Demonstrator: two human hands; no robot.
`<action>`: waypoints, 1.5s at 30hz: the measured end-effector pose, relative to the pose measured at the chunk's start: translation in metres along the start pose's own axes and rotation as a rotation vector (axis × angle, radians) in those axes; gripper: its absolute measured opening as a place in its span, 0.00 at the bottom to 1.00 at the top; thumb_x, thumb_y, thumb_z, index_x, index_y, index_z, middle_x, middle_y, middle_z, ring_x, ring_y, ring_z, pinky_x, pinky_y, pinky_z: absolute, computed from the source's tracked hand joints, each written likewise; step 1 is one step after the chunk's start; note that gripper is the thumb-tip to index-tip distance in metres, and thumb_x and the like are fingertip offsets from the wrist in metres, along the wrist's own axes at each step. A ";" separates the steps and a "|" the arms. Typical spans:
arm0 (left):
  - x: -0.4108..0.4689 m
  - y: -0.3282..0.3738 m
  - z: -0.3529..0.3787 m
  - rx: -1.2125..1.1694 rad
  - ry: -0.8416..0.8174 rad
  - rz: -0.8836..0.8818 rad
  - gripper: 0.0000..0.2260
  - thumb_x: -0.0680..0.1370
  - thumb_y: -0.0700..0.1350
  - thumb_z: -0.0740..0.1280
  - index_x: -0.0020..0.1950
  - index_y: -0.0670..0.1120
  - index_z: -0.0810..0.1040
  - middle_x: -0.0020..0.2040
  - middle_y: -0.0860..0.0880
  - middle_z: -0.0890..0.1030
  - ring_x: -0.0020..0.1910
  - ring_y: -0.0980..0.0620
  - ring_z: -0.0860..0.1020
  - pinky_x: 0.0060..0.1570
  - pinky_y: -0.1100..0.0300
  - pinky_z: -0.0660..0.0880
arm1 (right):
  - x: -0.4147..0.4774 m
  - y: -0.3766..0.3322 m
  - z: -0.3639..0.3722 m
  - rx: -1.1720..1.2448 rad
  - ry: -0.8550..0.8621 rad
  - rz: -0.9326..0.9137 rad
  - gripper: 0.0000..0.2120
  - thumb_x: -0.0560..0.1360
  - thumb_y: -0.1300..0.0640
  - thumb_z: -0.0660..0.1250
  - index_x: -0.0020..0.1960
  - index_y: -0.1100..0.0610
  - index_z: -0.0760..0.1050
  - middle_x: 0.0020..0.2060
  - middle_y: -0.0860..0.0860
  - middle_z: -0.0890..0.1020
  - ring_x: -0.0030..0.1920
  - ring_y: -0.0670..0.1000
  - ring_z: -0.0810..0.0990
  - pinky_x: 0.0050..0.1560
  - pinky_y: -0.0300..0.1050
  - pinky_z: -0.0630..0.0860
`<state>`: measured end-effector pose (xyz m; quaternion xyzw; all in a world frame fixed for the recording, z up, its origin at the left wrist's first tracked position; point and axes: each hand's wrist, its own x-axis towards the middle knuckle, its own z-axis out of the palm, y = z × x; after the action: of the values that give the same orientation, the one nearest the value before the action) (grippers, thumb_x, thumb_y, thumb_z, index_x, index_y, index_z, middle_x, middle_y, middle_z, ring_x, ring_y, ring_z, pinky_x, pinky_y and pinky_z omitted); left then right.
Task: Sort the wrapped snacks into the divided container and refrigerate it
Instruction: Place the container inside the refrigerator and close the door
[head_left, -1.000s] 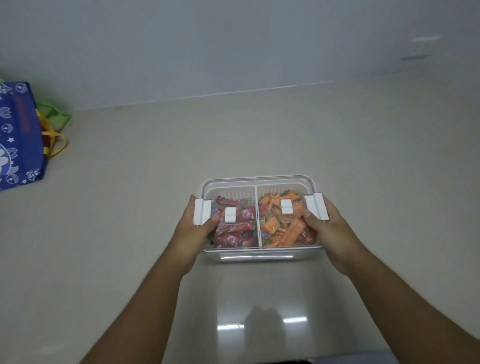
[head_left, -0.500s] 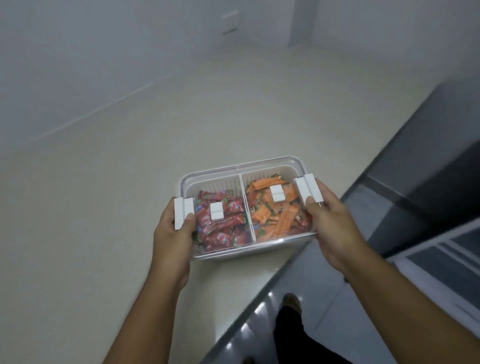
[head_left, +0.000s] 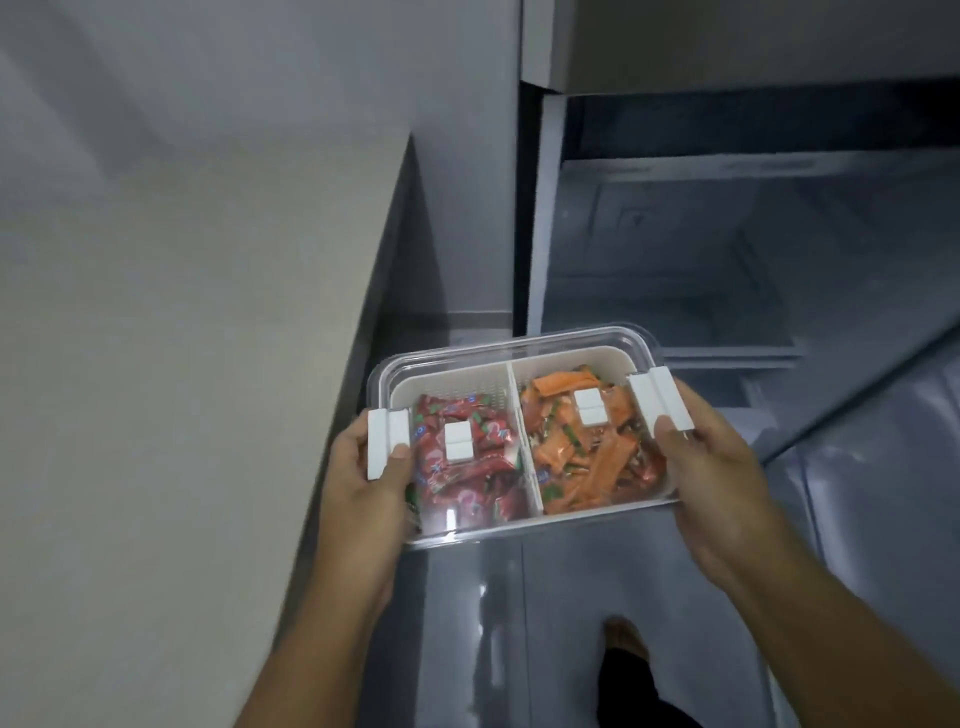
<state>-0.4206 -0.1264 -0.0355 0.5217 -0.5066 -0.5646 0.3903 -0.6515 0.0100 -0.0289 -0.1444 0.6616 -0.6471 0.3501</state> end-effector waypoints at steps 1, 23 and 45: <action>0.002 -0.006 0.024 0.007 -0.028 -0.007 0.13 0.82 0.42 0.67 0.61 0.59 0.77 0.50 0.63 0.84 0.45 0.63 0.84 0.33 0.68 0.79 | 0.010 0.004 -0.020 0.006 0.038 0.006 0.18 0.83 0.61 0.59 0.64 0.41 0.78 0.54 0.49 0.86 0.53 0.53 0.85 0.53 0.58 0.80; 0.283 -0.167 0.400 0.207 -0.143 0.057 0.10 0.81 0.37 0.67 0.61 0.42 0.81 0.54 0.44 0.84 0.47 0.48 0.84 0.44 0.55 0.80 | 0.437 0.122 -0.171 -0.039 0.242 0.029 0.17 0.81 0.62 0.62 0.66 0.47 0.77 0.59 0.52 0.82 0.57 0.55 0.81 0.60 0.56 0.78; 0.314 -0.198 0.453 1.428 -0.114 0.849 0.27 0.82 0.61 0.55 0.76 0.48 0.68 0.73 0.40 0.70 0.68 0.35 0.69 0.73 0.40 0.58 | 0.506 0.142 -0.121 -1.548 0.189 -0.753 0.32 0.72 0.36 0.66 0.71 0.49 0.67 0.69 0.53 0.71 0.68 0.59 0.68 0.69 0.55 0.61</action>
<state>-0.8963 -0.3203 -0.3167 0.3790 -0.9156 0.0619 0.1190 -1.0540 -0.2076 -0.3150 -0.4972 0.8507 -0.0966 -0.1407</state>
